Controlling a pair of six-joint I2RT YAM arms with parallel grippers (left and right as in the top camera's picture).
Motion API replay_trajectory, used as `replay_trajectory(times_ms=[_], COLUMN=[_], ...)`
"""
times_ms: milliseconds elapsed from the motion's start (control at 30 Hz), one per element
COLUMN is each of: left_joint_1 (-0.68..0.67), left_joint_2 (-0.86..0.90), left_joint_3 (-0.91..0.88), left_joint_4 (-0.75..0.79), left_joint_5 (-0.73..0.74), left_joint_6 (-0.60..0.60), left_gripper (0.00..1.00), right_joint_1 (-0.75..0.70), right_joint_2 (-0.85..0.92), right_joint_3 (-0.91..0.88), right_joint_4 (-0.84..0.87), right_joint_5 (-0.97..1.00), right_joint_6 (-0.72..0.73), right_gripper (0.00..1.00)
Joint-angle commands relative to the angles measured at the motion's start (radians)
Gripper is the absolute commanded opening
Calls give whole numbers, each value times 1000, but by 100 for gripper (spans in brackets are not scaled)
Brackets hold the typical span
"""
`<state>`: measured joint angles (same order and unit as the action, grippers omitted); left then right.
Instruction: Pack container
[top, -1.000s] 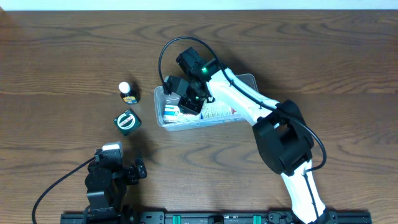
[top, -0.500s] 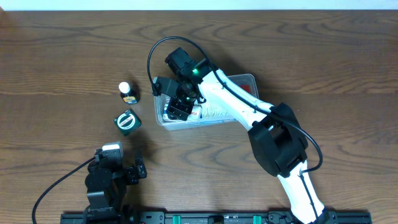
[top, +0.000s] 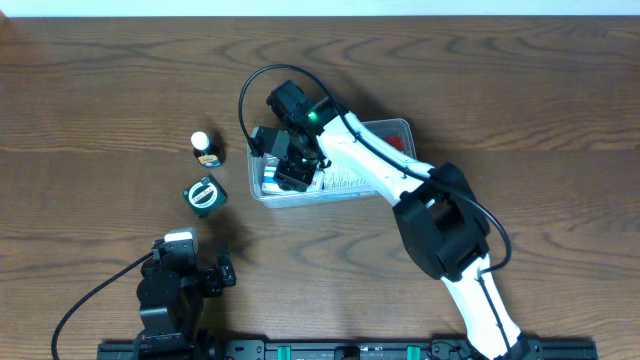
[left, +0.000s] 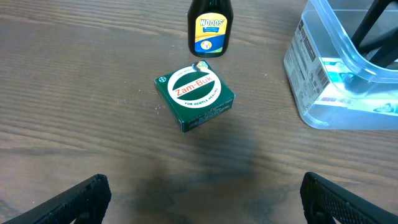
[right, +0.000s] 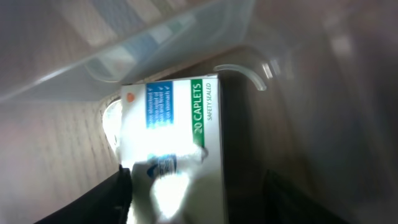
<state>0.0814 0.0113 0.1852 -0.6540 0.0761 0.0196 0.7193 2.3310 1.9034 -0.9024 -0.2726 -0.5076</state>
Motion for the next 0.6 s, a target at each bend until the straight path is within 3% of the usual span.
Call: replay_trajectory(times_ms=[0,200,300,433,567], left_joint_1=[-2,-2,-2,-2,-2], left_joint_2=[-3,-3,-3,-3,-3], left_joint_3=[2,2,2,2,2], left_joint_4=[0,0,0,0,0], left_joint_5=[7,7,7,7,7], left_joint_6=[2,2,2,2,2], left_gripper=[98,98,98,98,98], right_joint_1=[-1,-1,-4,-4,-3], right_joint_2=[39,39,39,39,39], right_joint_3=[-6,-6,-6,-5,-5], right_joint_4=[-6,-27,-9,2,11], right_joint_5=[59,203,244,246,246], right_joint_6=[-7,-18,-4,6,6], right_gripper=[65,66,54,24,22])
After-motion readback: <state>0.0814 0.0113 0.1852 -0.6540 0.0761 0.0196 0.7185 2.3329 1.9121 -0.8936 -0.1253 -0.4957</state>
